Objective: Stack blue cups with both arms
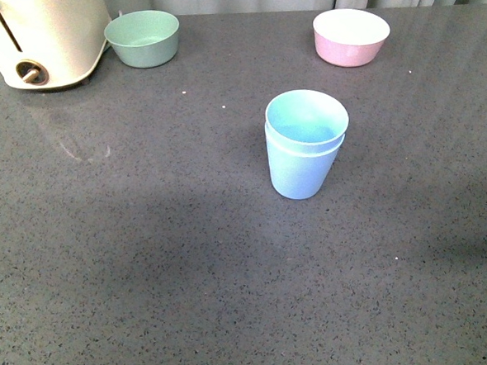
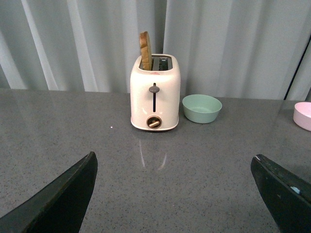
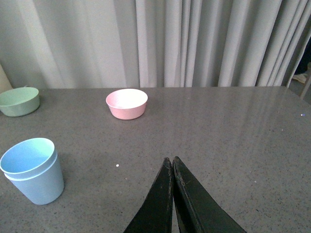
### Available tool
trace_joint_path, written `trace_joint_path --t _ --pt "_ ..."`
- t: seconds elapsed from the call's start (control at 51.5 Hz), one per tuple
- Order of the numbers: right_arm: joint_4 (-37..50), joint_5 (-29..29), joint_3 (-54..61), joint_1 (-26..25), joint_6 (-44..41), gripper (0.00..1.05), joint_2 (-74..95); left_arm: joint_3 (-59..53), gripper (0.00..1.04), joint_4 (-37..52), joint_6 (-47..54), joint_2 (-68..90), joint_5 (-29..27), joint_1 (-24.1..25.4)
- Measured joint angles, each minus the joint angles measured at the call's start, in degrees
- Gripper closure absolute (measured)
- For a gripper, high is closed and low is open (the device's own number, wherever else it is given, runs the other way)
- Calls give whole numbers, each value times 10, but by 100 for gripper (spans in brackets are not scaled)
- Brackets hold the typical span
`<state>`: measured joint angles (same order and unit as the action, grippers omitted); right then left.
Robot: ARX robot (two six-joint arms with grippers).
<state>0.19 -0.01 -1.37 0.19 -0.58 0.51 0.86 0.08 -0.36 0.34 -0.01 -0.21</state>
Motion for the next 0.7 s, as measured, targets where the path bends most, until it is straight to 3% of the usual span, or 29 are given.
trace_joint_path --t 0.194,0.699 --pt "-1 0 0 0 0 101 -2 0 9 0 0 0 0 0" --pt "-1 0 0 0 0 15 -2 0 9 0 0 0 0 0"
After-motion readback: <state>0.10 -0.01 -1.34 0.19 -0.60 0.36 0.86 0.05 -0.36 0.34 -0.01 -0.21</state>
